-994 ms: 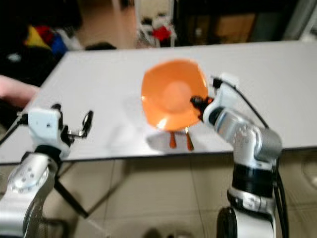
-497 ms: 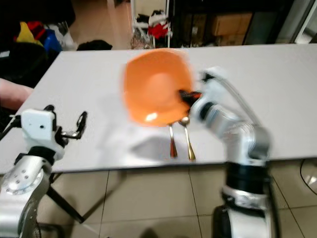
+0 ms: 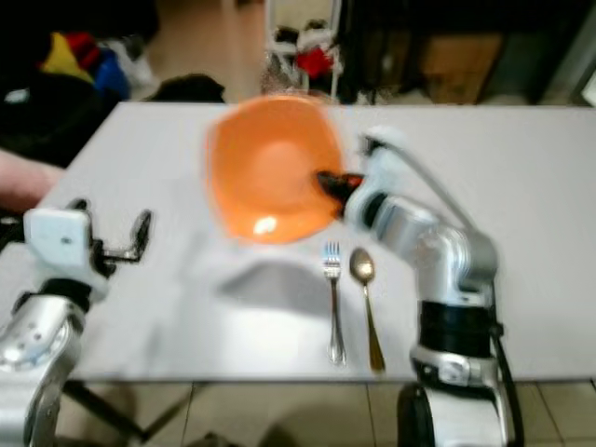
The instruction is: Setting the table
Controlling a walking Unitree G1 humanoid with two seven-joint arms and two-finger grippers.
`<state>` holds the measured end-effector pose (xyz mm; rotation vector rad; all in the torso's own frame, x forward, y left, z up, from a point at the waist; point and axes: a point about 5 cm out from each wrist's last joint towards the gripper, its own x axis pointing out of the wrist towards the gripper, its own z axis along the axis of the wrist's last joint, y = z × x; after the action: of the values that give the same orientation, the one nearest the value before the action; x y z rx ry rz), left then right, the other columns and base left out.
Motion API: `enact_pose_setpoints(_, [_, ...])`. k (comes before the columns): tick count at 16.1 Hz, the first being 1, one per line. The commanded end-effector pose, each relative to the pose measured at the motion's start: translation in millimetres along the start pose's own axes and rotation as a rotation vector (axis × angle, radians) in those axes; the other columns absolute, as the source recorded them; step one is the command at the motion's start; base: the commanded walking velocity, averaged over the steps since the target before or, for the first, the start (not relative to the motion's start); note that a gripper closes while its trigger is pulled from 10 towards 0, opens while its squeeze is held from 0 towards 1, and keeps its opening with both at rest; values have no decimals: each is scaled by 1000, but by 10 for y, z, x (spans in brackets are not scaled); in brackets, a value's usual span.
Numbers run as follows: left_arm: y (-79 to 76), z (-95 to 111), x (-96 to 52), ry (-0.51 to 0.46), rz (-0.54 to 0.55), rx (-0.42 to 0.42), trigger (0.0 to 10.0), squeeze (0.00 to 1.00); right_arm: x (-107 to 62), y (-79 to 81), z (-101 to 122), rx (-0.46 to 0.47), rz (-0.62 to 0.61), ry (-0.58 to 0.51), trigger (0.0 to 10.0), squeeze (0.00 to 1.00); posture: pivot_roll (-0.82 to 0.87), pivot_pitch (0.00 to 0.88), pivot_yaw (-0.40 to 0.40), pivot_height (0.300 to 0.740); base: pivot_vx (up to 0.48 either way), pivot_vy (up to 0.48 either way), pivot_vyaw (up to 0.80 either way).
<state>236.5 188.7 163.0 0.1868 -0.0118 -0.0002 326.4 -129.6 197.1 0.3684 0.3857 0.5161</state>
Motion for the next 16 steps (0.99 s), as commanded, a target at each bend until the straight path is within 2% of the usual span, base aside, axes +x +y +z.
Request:
enact_pose_setpoints(1, [-44,41,3,-16,-15,-1,10000,0,-71,-50,119,-11,-11,-38,10000,0,-91,0,35,740,405,0,0])
enact_pose_setpoints(4, [-49,50,-7,-19,-21,-12,10000,0,-35,-72,81,-9,-7,11,10000,0,-85,0,34,740,266,0,0])
enact_pose_setpoints(7, [-109,38,-37,5,-112,-11,10000,0,25,-170,123,23,-30,28,10000,0,-85,0,40,740,0,0,0])
enact_pose_setpoints(9, [-185,51,-57,3,-196,-18,10000,0,82,-311,163,101,-84,26,10000,0,-86,0,48,740,0,0,0])
enact_pose_setpoints(10, [-265,53,-76,15,-277,-37,10000,0,120,-434,175,197,-122,25,10000,0,-86,0,48,740,0,0,0])
enact_pose_setpoints(12, [-366,64,-119,31,-392,-55,10000,0,150,-507,179,276,-124,27,10000,0,-84,0,56,740,0,0,0])
enact_pose_setpoints(13, [-440,61,-171,55,-495,-56,10000,0,173,-545,166,347,-108,41,10000,0,-83,0,63,740,0,0,0])
enact_pose_setpoints(16, [-482,52,-216,80,-576,-49,10000,0,213,-658,83,441,-142,73,10000,0,-83,0,69,740,0,0,0])
